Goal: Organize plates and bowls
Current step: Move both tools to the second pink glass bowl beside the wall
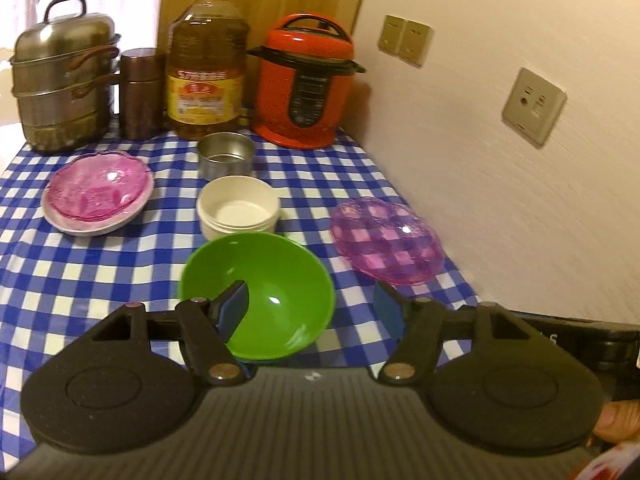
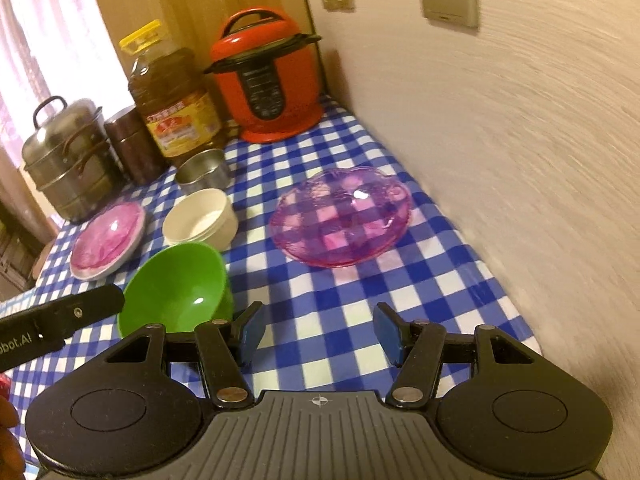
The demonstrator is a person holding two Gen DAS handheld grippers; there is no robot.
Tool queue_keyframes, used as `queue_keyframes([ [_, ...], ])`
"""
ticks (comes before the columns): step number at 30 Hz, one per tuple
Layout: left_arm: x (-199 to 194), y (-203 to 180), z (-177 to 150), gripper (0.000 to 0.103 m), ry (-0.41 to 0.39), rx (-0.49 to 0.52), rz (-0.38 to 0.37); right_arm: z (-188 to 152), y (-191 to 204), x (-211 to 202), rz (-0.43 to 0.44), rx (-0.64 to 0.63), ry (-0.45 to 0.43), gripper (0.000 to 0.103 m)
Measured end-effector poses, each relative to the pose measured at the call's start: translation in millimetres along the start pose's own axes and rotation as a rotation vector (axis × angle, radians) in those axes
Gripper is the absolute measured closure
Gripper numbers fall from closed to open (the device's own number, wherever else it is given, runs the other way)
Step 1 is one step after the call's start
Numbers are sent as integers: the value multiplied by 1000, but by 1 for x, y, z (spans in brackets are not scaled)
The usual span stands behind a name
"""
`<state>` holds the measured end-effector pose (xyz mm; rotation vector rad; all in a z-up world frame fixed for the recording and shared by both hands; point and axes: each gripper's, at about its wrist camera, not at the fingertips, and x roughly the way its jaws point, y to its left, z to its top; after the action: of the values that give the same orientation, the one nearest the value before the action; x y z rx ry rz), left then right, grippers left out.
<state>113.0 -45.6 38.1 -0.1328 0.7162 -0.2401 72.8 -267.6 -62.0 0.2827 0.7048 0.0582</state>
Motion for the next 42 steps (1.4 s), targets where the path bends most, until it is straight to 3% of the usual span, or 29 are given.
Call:
queue_keyframes([
  [25, 92, -42, 38, 41, 76, 66, -99, 32, -63, 22, -12, 138, -48, 44],
  [42, 175, -37, 65, 50, 145, 160, -66, 58, -80, 88, -7, 142, -43, 44],
])
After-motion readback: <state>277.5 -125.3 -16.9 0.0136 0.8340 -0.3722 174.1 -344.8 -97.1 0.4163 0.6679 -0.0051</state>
